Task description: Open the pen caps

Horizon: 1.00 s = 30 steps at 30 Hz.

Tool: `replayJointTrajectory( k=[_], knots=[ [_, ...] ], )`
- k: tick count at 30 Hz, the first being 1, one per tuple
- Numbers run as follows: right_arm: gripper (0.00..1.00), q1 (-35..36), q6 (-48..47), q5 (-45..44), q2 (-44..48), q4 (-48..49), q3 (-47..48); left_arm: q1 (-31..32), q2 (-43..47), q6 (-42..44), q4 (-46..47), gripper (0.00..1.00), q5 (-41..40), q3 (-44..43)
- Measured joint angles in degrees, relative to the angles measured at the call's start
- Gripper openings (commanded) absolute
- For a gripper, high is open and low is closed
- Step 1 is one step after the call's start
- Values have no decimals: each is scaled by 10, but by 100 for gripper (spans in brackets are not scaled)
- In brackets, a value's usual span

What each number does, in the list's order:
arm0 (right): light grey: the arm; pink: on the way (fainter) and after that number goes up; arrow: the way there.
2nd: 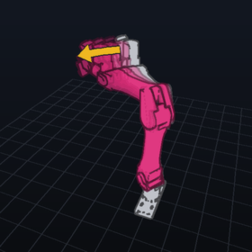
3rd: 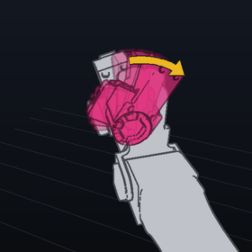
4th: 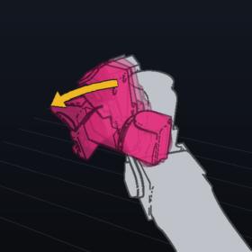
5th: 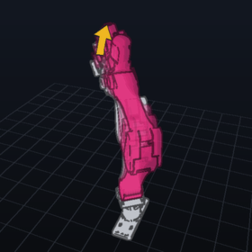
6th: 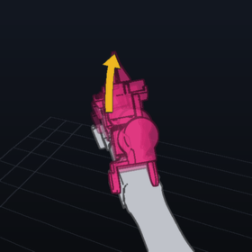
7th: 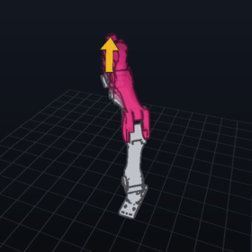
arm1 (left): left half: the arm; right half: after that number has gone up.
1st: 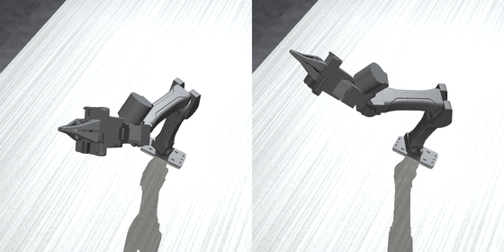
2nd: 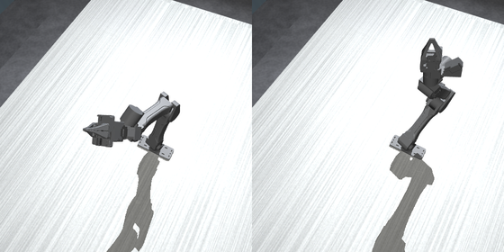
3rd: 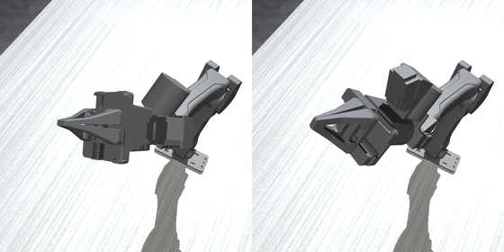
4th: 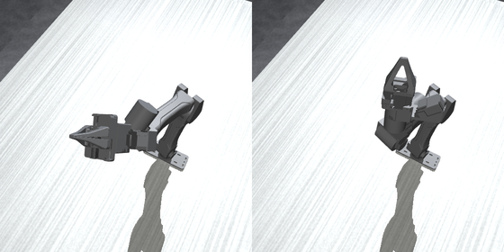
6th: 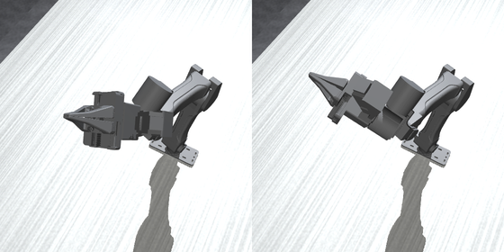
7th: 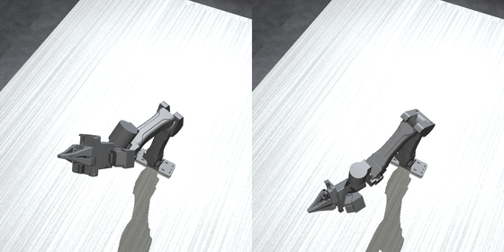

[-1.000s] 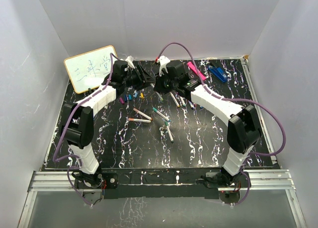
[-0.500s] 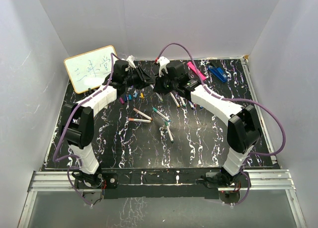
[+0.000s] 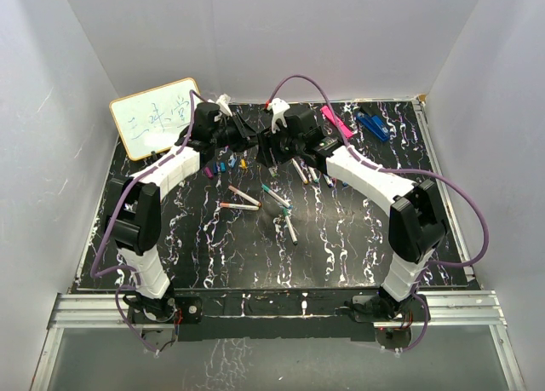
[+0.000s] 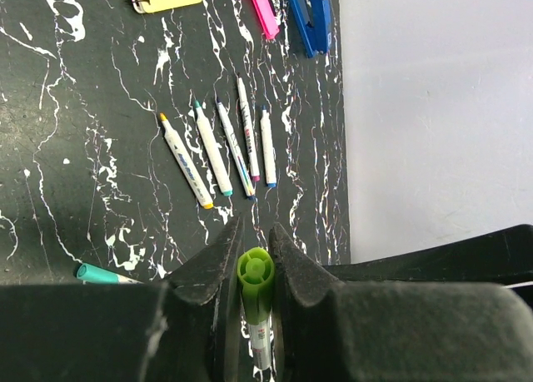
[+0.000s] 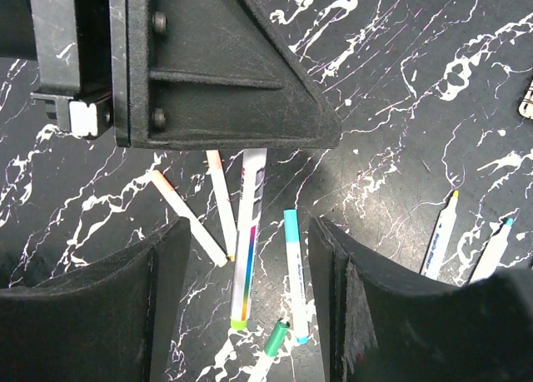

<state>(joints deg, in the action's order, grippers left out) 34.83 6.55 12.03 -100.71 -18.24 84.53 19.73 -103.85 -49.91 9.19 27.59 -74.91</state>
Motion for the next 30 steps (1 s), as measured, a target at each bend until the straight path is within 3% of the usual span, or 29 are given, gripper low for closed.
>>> replayJointTrajectory(
  k=[11, 19, 23, 30],
  knots=[
    [49, 0, 3, 2, -22, 0, 1, 7, 0, 2, 7, 0, 9, 0],
    [27, 0, 9, 2, -33, 1, 14, 23, 0, 7, 6, 0, 9, 0],
    [1, 0, 10, 0, -35, 0, 16, 27, 0, 9, 5, 0, 8, 0],
    [0, -3, 16, -5, -38, 0, 17, 29, 0, 12, -7, 0, -4, -3]
  ],
)
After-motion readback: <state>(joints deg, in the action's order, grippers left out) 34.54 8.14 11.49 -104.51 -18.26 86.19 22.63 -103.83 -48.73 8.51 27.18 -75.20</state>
